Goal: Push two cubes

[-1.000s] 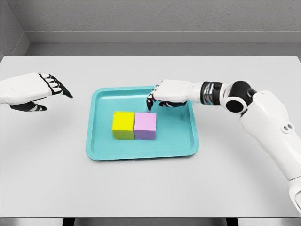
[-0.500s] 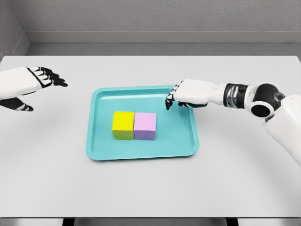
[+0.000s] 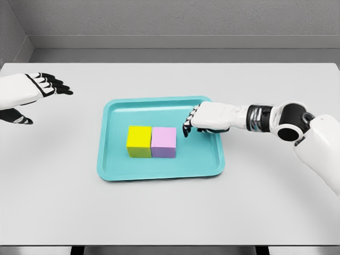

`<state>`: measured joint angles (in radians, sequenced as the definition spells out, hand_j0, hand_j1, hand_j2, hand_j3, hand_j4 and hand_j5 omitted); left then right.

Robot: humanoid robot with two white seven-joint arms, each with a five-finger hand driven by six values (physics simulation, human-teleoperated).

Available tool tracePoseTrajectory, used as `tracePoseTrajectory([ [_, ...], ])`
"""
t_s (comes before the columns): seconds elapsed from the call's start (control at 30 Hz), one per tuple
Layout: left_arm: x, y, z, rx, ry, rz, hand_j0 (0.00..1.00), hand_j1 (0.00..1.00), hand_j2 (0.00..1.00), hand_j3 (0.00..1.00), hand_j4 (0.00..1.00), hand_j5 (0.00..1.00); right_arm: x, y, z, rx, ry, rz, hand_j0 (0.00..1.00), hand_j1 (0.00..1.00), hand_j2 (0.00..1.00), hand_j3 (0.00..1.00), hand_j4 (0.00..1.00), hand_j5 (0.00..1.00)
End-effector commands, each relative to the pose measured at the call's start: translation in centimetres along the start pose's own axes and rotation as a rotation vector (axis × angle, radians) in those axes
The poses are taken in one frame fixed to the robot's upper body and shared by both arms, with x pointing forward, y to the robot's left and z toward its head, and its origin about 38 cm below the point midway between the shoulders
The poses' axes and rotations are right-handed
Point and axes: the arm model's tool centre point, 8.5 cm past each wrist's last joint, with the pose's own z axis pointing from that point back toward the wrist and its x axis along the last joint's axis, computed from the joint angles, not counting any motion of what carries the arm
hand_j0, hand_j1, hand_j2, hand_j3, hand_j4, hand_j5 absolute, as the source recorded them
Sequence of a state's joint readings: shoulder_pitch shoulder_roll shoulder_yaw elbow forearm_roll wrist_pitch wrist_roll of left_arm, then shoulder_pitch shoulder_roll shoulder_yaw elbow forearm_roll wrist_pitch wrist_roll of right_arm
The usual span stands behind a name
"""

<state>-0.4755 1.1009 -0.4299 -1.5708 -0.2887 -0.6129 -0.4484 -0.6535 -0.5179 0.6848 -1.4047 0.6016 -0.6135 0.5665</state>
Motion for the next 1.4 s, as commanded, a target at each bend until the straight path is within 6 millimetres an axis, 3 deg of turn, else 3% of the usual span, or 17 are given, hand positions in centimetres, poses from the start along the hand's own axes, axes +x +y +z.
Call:
tracePoseTrajectory([
  [0.0, 0.0, 0.1, 0.1, 0.003, 0.001, 0.005, 1.0, 1.0, 1.0, 1.0, 1.0, 1.0, 0.4, -0.2, 0.0, -0.003, -0.01, 0.005, 0.54, 0.54, 0.54, 0.54, 0.54, 0.54],
  [0.47, -0.2, 0.2, 0.7, -0.01, 0.011, -0.006, 1.0, 1.0, 1.0, 1.0, 1.0, 1.0, 2.0, 0.0, -1.0, -0.005, -0.054, 0.021, 0.54, 0.54, 0.54, 0.54, 0.54, 0.54],
  [0.83, -0.3, 0.2, 0.8, -0.013, 0.016, -0.006, 1.0, 1.0, 1.0, 1.0, 1.0, 1.0, 1.9, 0.0, -1.0, -0.006, -0.05, 0.017, 0.54, 0.54, 0.54, 0.54, 0.54, 0.54],
  [1.07, -0.4, 0.3, 0.9, -0.011, 0.018, -0.007, 1.0, 1.0, 1.0, 1.0, 1.0, 1.0, 0.8, 0.4, 0.1, 0.007, -0.016, 0.006, 0.54, 0.54, 0.54, 0.54, 0.54, 0.54],
  [1.1, -0.3, 0.4, 0.9, -0.01, 0.016, -0.007, 1.0, 1.0, 1.0, 1.0, 1.0, 1.0, 0.5, 0.3, 0.6, 0.004, -0.01, 0.007, 0.54, 0.54, 0.54, 0.54, 0.54, 0.54],
  [1.17, -0.4, 0.4, 1.0, -0.012, 0.018, -0.009, 1.0, 1.0, 1.0, 1.0, 1.0, 1.0, -0.6, -2.6, 3.6, -0.079, 0.046, 0.046, 0.56, 0.56, 0.56, 0.56, 0.56, 0.56],
  [1.27, -0.5, 0.4, 1.2, -0.018, 0.023, -0.011, 1.0, 1.0, 1.0, 1.0, 1.0, 1.0, -2.3, -7.1, 11.1, -0.245, 0.113, 0.041, 0.58, 0.58, 0.58, 0.58, 0.58, 0.58],
  [1.3, -0.5, 0.5, 1.3, -0.014, 0.026, -0.012, 1.0, 1.0, 1.0, 1.0, 1.0, 1.0, -3.0, -7.6, 13.5, -0.27, 0.13, 0.018, 0.59, 0.59, 0.59, 0.59, 0.59, 0.59],
  [1.33, -0.5, 0.6, 1.3, -0.013, 0.026, -0.013, 1.0, 1.0, 1.0, 1.0, 1.0, 1.0, -3.6, -7.7, 15.2, -0.276, 0.158, 0.007, 0.64, 0.64, 0.64, 0.64, 0.64, 0.64],
  [1.37, -0.6, 0.6, 1.4, -0.012, 0.027, -0.014, 1.0, 1.0, 1.0, 1.0, 1.0, 1.0, -4.5, -6.2, 16.5, -0.264, 0.197, -0.031, 0.8, 0.8, 0.8, 0.8, 0.8, 0.8],
])
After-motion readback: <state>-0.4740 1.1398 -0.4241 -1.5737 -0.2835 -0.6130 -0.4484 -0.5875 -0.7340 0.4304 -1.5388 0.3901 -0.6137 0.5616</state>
